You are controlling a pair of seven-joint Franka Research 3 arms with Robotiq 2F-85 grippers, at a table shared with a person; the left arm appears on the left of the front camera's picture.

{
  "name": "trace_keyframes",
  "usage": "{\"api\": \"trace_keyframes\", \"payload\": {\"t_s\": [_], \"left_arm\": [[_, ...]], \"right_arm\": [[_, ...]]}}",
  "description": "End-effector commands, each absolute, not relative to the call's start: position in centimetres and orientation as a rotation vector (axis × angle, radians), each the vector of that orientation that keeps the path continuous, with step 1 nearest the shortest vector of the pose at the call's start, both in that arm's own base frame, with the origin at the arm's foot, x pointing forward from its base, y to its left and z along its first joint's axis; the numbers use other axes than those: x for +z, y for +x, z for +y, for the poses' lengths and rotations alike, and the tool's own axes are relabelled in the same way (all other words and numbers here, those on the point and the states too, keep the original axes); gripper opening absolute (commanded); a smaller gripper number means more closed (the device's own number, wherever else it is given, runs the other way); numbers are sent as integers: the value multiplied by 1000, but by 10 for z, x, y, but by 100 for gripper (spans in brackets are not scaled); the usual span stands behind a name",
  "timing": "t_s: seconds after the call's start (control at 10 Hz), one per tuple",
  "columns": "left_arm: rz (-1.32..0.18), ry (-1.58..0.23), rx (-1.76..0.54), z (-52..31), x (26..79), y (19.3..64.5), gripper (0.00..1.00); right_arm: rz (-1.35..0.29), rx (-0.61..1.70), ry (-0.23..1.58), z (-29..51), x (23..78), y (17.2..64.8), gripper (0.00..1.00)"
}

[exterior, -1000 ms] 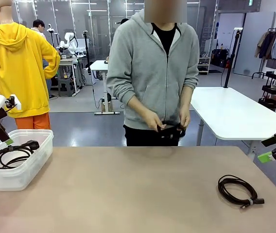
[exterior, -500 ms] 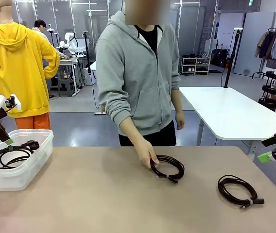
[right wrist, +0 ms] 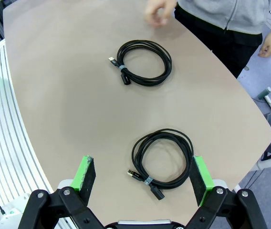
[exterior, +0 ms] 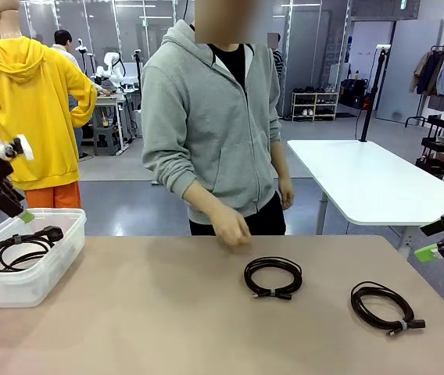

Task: Organize and store the cables.
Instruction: Place the USB Extension Cable into the Organizing box.

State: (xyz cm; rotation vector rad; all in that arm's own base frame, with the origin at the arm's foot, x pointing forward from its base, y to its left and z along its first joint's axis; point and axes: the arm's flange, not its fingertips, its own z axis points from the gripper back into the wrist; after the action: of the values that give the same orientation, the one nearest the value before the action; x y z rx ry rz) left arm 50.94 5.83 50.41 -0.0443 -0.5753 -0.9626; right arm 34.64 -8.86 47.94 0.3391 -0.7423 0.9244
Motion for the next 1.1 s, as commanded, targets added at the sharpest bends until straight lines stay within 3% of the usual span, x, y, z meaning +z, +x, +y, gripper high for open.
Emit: {"api": "trace_keyframes", "payload": {"t_s": [0.0, 0.3, 0.6, 1.0], "left_arm": [[-688, -218, -1042, 76, 516, 438, 100], [-827, -347, -1143, 59, 506, 350, 100], [-868, -412, -1201, 47, 481, 305, 100], [-839, -391, -1188, 51, 495, 319, 100]], "right_arm": [[-743, 915, 340, -87, 480, 347, 100], [-743, 915, 340, -87, 480, 347, 100], [-743, 915, 340, -87, 480, 347, 100], [-743, 915, 340, -87, 480, 347, 100]]}}
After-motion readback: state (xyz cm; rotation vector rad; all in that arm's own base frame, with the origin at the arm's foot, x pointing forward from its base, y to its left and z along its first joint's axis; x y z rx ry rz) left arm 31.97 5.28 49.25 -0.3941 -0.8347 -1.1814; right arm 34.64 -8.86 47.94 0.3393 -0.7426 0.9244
